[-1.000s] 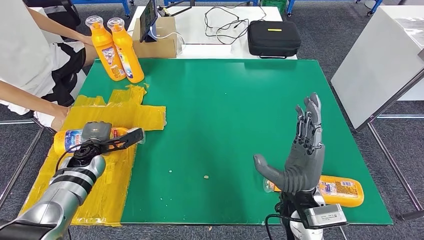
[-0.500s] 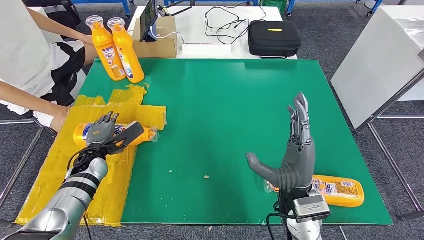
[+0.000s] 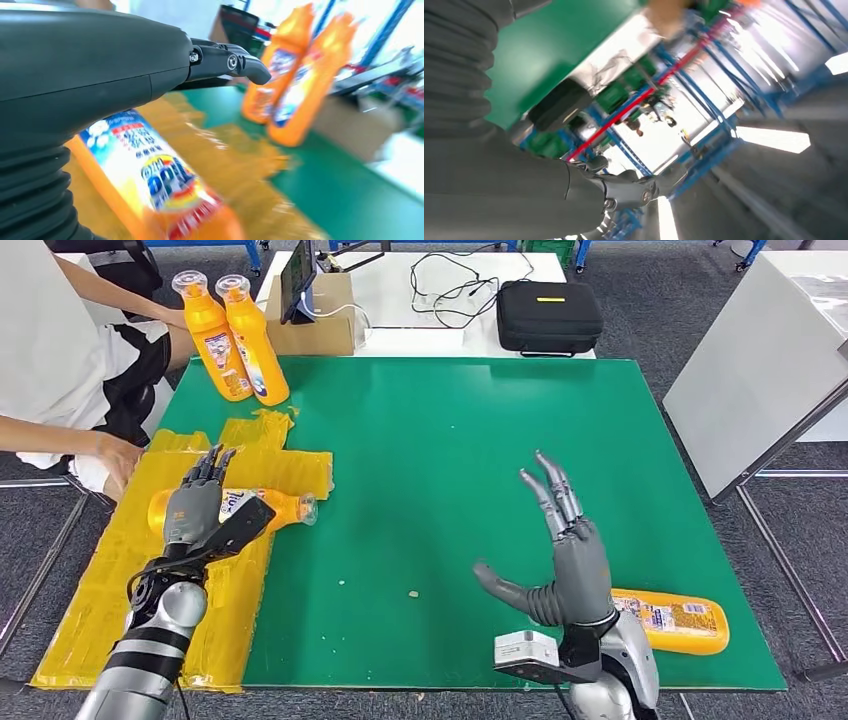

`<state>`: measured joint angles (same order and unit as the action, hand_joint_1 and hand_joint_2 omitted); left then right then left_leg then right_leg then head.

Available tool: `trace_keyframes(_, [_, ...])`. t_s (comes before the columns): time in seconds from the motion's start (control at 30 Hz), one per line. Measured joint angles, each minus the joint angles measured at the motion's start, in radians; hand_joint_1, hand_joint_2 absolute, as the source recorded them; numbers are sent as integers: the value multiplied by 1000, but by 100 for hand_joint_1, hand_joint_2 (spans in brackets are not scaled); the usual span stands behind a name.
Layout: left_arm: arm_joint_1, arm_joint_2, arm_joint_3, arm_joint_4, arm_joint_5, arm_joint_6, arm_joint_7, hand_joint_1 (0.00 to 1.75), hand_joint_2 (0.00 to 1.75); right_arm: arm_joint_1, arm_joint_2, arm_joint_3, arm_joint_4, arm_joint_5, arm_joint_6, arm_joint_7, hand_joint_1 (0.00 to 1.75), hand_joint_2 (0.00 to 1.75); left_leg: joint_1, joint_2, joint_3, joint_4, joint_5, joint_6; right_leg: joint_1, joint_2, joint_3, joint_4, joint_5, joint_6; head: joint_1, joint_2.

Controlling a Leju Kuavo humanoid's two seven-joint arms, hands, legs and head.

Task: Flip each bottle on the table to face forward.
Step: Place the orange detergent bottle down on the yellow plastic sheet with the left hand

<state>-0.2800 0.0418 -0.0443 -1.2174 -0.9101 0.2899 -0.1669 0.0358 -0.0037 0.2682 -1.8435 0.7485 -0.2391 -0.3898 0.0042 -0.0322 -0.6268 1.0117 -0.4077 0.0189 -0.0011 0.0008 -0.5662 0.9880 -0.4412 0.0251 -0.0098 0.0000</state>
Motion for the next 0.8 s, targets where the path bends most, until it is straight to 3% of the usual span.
trace_keyframes(0.27, [70, -19, 1, -165, 27, -14, -13, 0, 175, 4, -55, 4, 21, 29, 2, 12, 0, 175, 0, 0, 0, 0, 0, 0, 0, 0, 0, 0, 0, 0, 0, 0])
trace_keyframes(0.4, [105, -35, 4, -219, 116, -51, -66, 0, 175, 6, -95, 12, 27, 153, 23, 78, 0, 175, 0, 0, 0, 0, 0, 0, 0, 0, 0, 0, 0, 0, -1, 0])
trace_keyframes(0.57, [192, -77, -3, -318, 238, -133, -129, 0, 175, 39, -248, -4, 43, 191, 95, 117, 0, 175, -1, -3, -2, 0, -1, 1, -1, -2, -2, -1, -1, 1, 0, 0])
trace_keyframes(0.8, [246, -112, -54, -355, 306, -165, -156, 0, 175, 122, -427, -134, 48, 128, 186, 119, 0, 175, -4, -3, -3, 0, -2, 3, -3, -2, -2, -2, 0, 2, 0, 0])
